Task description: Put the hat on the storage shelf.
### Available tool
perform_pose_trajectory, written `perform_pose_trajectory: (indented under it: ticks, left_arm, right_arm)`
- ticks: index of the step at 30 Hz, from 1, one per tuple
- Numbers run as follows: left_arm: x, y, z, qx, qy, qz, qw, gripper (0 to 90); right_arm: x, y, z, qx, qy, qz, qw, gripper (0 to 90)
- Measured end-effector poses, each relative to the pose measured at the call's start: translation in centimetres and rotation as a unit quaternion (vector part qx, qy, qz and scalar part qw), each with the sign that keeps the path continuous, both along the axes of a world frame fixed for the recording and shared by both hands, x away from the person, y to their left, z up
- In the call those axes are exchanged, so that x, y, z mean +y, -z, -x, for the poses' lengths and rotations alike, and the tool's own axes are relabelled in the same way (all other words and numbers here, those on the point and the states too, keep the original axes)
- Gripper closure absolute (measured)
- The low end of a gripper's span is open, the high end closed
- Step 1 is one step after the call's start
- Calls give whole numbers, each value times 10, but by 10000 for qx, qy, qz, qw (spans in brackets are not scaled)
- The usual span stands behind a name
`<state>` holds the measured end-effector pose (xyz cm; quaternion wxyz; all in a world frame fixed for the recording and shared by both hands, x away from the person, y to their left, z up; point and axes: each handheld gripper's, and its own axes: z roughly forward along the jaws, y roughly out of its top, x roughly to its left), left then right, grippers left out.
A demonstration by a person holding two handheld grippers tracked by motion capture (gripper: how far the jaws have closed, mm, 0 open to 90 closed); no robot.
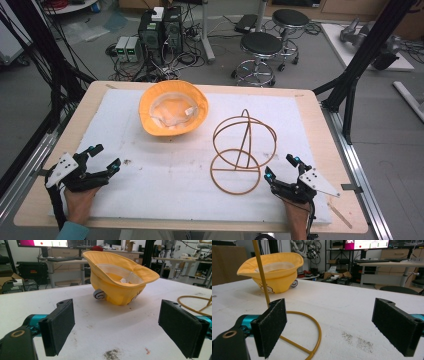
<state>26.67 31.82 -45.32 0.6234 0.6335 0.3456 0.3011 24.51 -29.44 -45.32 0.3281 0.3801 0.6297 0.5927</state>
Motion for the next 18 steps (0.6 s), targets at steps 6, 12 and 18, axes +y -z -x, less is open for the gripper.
perform_pose_trajectory:
  ticks: [6, 12, 18]
  left_arm:
    - [0, 0, 0, -11, -2, 0, 10000, 140]
    - [0, 0, 0, -16, 3, 1, 10000, 140]
    - [1, 0, 0, 16, -9, 53, 10000, 140]
  right_arm:
    - [-1, 0, 0, -12, 2, -33, 10000, 114]
    - [-1, 0, -1, -30, 3, -19, 10000, 114]
    - [-1, 0, -1, -25, 4, -27, 10000, 114]
